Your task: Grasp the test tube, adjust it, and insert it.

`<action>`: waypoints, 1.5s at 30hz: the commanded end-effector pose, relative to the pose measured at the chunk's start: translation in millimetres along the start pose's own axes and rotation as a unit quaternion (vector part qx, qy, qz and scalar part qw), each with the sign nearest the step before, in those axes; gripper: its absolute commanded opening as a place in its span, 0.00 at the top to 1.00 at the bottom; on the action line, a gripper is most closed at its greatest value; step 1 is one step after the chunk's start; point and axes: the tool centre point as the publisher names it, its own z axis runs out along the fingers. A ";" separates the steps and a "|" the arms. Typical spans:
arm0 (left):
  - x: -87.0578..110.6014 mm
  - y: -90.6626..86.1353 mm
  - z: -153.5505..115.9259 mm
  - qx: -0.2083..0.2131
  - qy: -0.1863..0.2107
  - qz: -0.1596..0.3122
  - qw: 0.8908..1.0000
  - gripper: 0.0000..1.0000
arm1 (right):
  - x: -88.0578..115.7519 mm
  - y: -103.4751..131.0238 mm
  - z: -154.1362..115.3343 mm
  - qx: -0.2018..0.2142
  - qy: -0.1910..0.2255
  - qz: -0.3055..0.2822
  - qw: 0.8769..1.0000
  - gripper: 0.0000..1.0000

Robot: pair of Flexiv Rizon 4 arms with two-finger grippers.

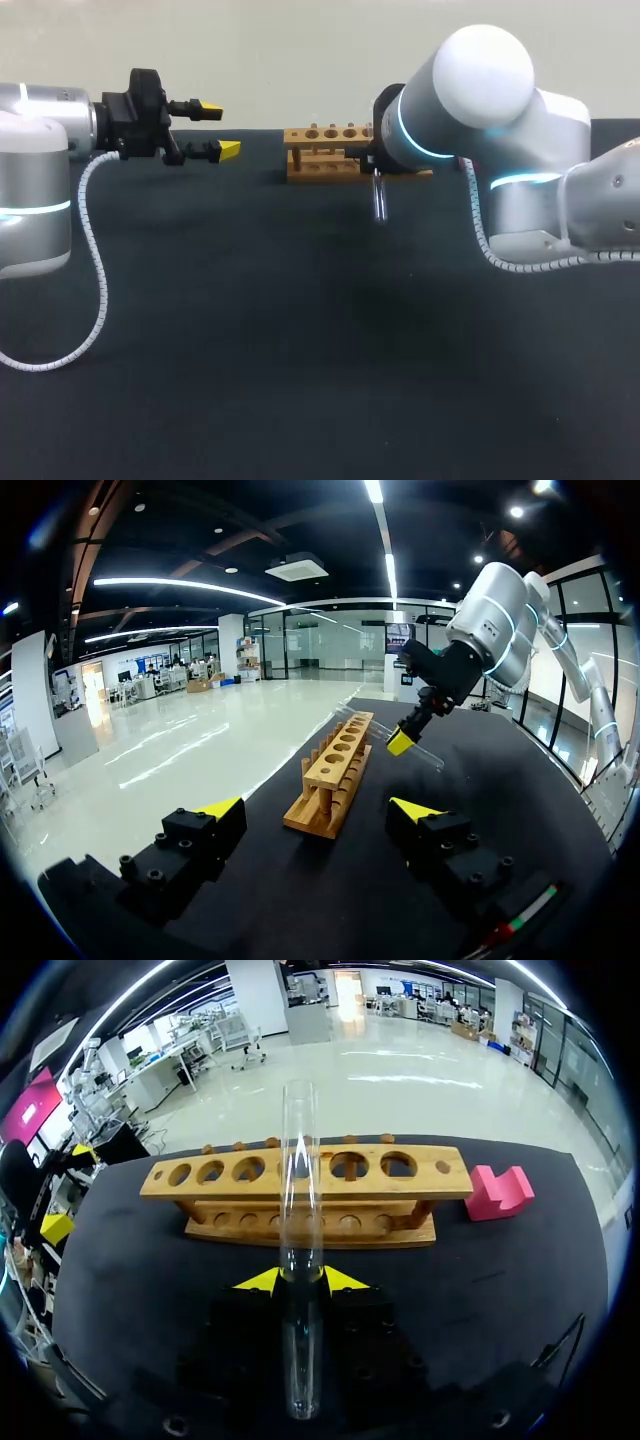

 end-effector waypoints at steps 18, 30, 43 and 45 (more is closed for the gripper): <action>-0.2 1.8 0.5 0.002 0.001 0.000 1.000 0.00 | -8.2 -15.6 -74.4 0.045 -0.072 0.031 0.996 1.00; -0.2 1.8 0.5 0.002 0.001 0.000 1.000 0.00 | -3.5 -19.8 -93.8 0.049 -0.067 0.035 0.996 1.00; -0.2 1.8 0.5 0.002 0.001 0.000 1.000 0.00 | -8.8 -16.5 -94.7 0.029 -0.084 0.039 0.995 1.00; -0.2 1.8 0.5 0.002 0.001 0.000 1.000 0.00 | -8.8 -16.5 -94.7 0.029 -0.084 0.039 0.995 1.00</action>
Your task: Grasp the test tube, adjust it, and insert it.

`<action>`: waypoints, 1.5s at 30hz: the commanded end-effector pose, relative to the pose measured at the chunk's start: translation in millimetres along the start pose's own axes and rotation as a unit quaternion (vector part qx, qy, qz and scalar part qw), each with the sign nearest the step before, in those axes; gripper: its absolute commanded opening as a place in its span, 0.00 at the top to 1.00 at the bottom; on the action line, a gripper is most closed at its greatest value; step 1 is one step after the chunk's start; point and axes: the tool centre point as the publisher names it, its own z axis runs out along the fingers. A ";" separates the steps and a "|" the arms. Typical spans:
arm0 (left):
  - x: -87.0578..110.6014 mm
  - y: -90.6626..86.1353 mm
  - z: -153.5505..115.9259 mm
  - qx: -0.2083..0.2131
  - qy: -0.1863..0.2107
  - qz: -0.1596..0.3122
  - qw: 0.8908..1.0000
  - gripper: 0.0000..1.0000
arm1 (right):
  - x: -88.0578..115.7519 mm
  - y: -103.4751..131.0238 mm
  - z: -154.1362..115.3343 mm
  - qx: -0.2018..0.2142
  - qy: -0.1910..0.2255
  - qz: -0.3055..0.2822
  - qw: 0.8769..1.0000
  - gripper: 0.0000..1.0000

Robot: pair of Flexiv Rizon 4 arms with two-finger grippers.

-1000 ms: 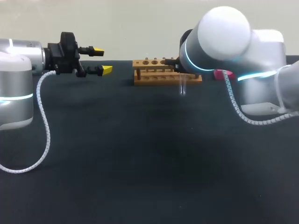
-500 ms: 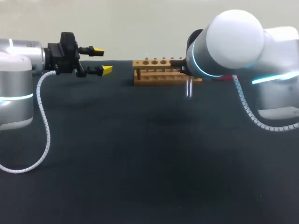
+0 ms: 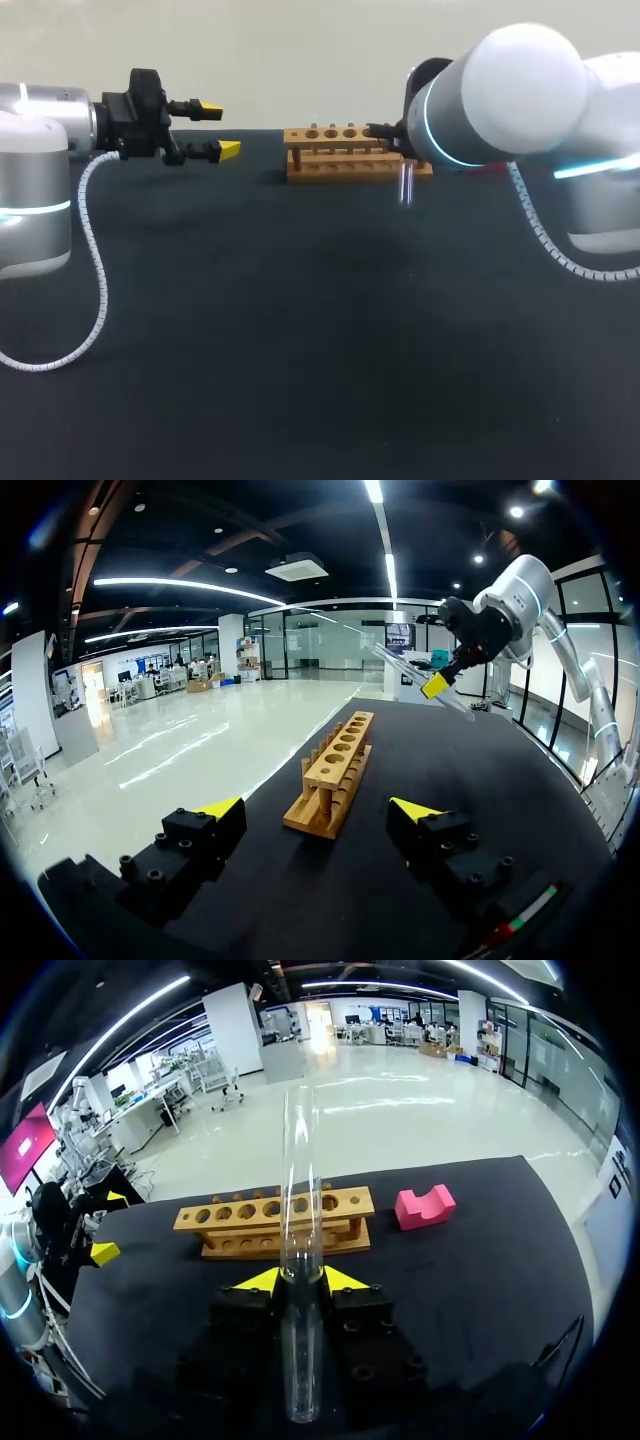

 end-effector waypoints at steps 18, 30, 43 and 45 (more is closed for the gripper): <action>-0.2 1.8 0.5 0.002 0.001 0.000 1.000 0.00 | 1.5 -1.0 -0.5 -0.001 -0.004 0.001 1.000 1.00; -0.2 1.8 0.5 0.002 0.001 0.000 1.000 0.00 | 1.5 -1.0 -0.5 -0.001 -0.004 0.001 1.000 1.00; -0.2 1.8 0.5 0.002 0.001 0.000 1.000 0.00 | 20.8 9.4 37.1 0.006 0.070 -0.031 0.997 1.00; -0.2 1.8 0.5 0.002 0.001 0.000 1.000 0.00 | 23.5 9.4 43.1 0.006 0.076 -0.039 0.996 1.00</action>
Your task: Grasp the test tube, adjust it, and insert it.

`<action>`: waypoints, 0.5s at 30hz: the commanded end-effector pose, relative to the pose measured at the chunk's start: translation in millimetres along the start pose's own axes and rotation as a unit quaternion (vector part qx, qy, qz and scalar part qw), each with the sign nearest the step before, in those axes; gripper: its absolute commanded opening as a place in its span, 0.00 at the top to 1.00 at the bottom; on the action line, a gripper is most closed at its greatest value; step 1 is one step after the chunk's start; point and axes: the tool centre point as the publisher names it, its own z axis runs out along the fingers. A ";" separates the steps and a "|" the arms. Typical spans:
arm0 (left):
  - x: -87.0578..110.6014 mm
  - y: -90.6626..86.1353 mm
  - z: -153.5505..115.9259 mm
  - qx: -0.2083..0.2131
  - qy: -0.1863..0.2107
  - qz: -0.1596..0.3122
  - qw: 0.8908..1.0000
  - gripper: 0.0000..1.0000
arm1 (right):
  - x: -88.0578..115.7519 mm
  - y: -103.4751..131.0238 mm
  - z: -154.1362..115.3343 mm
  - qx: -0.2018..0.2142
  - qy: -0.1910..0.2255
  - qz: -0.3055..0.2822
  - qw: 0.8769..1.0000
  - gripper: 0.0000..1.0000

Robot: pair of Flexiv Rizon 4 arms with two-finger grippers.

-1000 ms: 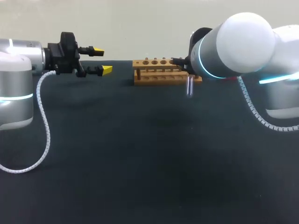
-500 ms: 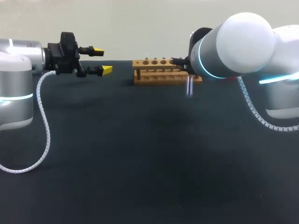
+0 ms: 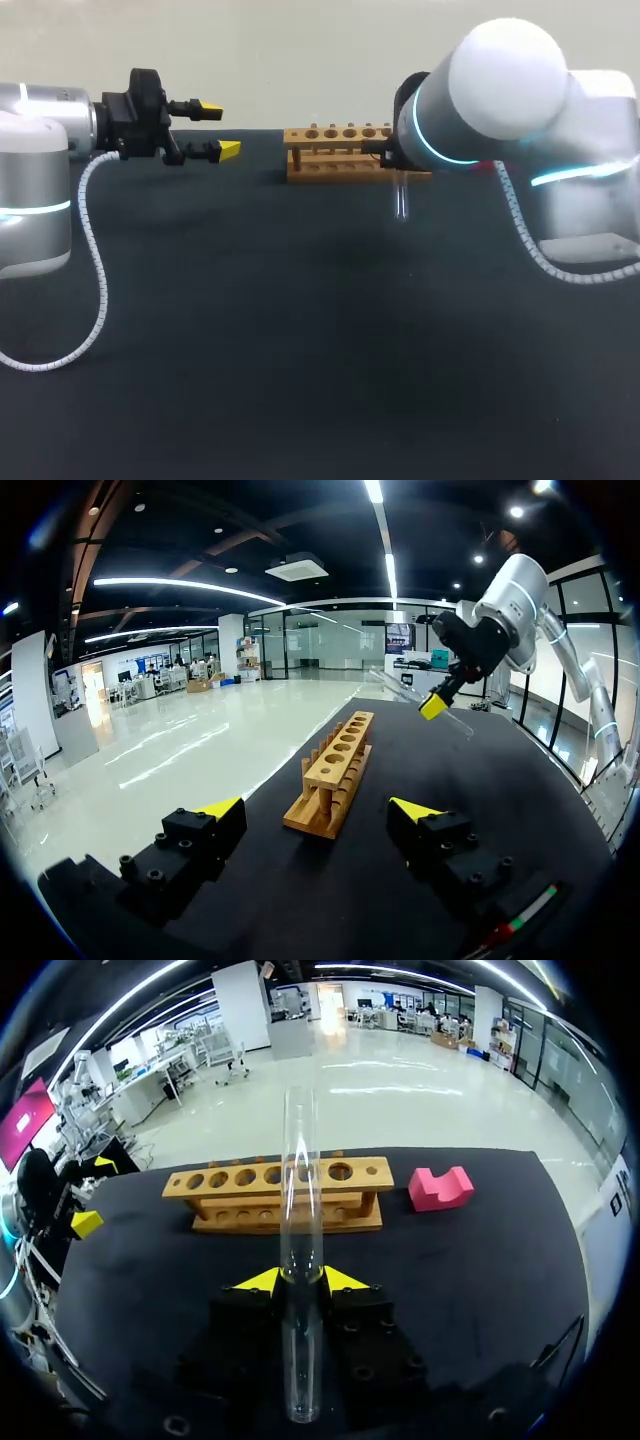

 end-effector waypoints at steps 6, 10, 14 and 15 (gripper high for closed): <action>-0.2 1.8 0.5 0.002 0.001 0.000 1.000 0.00 | -1.6 5.6 28.8 0.002 0.028 -0.017 0.999 1.00; -0.2 1.8 0.5 0.002 0.001 0.000 1.000 0.00 | -1.1 3.7 36.3 0.005 0.034 -0.019 0.999 1.00; -0.2 1.8 0.5 0.002 0.001 0.000 1.000 0.00 | -0.5 3.2 42.2 0.005 0.041 -0.020 0.999 1.00; -0.2 1.8 0.5 0.002 0.001 0.000 1.000 0.00 | -0.5 2.8 43.7 0.005 0.043 -0.019 0.999 1.00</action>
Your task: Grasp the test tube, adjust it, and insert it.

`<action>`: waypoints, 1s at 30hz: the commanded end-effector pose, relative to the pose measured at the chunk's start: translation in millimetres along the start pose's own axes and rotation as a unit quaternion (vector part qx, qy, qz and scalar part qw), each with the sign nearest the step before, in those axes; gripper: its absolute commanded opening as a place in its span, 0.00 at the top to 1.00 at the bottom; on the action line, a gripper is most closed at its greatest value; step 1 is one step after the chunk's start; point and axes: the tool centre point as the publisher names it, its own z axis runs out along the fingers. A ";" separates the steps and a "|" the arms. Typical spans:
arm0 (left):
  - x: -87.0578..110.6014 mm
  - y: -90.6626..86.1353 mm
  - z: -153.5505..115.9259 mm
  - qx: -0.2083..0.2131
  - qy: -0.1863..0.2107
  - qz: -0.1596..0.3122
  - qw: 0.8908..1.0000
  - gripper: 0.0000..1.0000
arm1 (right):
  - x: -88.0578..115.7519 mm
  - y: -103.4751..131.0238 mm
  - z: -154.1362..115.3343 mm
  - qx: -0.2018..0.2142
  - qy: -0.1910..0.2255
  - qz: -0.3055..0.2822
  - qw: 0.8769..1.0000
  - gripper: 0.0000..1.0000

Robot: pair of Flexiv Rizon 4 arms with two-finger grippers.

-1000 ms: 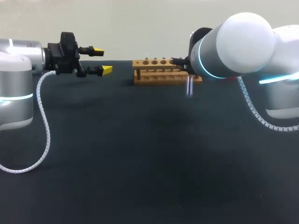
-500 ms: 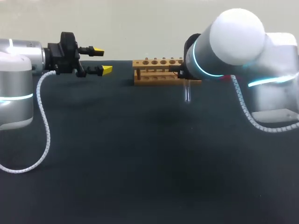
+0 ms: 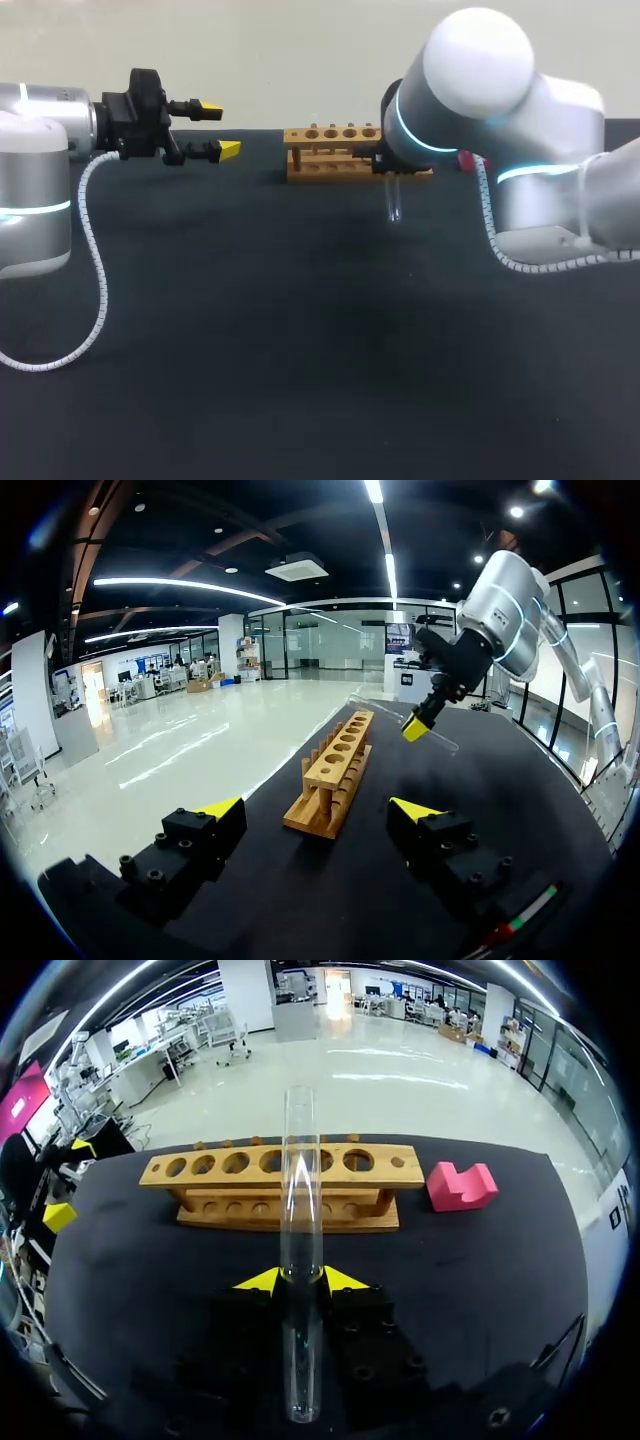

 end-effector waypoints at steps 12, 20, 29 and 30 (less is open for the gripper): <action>-0.2 1.8 0.5 0.002 0.001 0.000 1.000 0.00 | -5.8 -2.4 17.8 -0.002 0.028 0.003 1.000 1.00; -0.2 1.8 0.5 0.002 0.001 0.000 1.000 0.00 | -4.0 -3.0 20.0 -0.011 0.052 -0.002 0.999 1.00; -0.2 1.8 0.5 0.002 0.001 0.000 1.000 0.00 | -0.7 -2.1 19.2 -0.015 0.071 -0.011 0.997 1.00; -0.2 1.8 0.5 0.002 0.001 0.000 1.000 0.00 | -0.2 -1.8 19.2 -0.016 0.072 -0.012 0.997 1.00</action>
